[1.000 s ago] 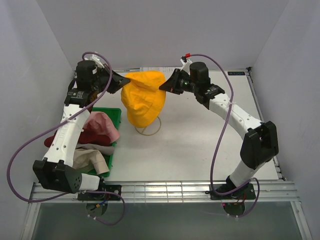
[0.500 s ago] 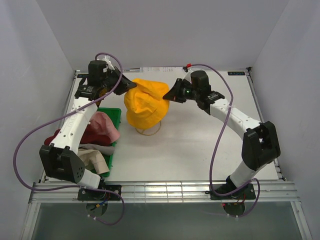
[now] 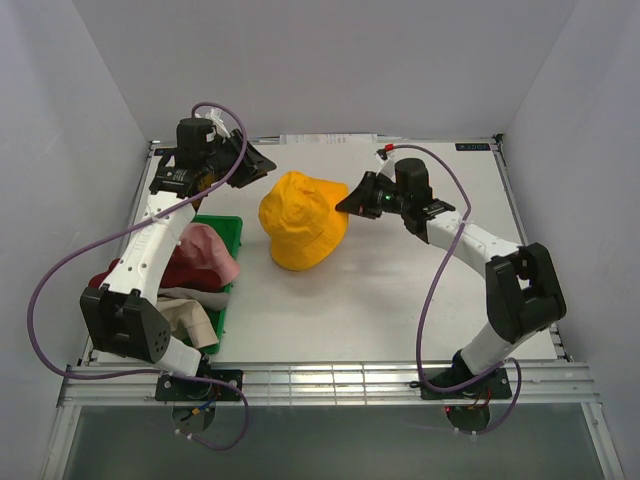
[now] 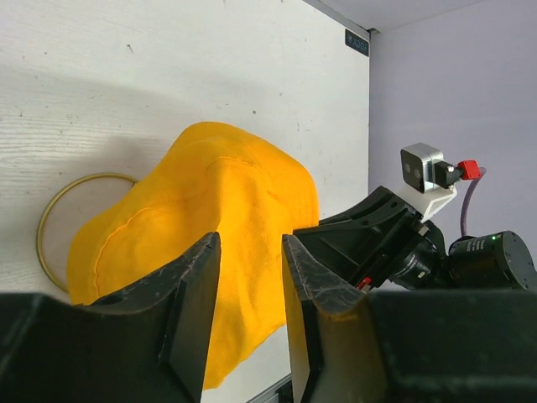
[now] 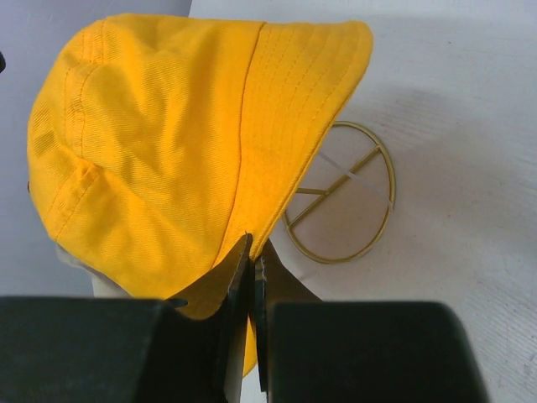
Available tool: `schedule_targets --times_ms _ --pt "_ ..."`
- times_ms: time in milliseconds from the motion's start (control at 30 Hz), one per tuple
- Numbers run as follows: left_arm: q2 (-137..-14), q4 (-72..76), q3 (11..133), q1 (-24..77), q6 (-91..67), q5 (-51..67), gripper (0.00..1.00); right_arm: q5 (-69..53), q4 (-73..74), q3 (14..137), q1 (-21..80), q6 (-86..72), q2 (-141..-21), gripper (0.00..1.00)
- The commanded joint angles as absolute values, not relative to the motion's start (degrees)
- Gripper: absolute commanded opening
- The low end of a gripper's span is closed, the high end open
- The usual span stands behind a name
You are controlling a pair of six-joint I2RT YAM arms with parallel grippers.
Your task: Stack the hats
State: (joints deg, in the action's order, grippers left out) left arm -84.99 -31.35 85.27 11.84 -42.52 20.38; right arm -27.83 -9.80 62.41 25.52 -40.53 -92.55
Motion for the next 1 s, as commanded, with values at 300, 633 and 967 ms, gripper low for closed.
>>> schedule_targets --times_ms 300,633,967 --pt "-85.0 -34.6 90.3 11.8 -40.0 20.0 0.50 -33.4 -20.8 61.7 24.8 -40.7 -95.1 0.08" --pt "-83.6 -37.5 90.1 11.8 -38.3 16.7 0.52 -33.2 -21.7 60.6 24.6 -39.9 -98.0 0.08" --pt "-79.2 -41.7 87.0 11.9 -38.4 8.1 0.58 -34.0 -22.4 59.9 23.9 -39.2 -99.8 0.08"
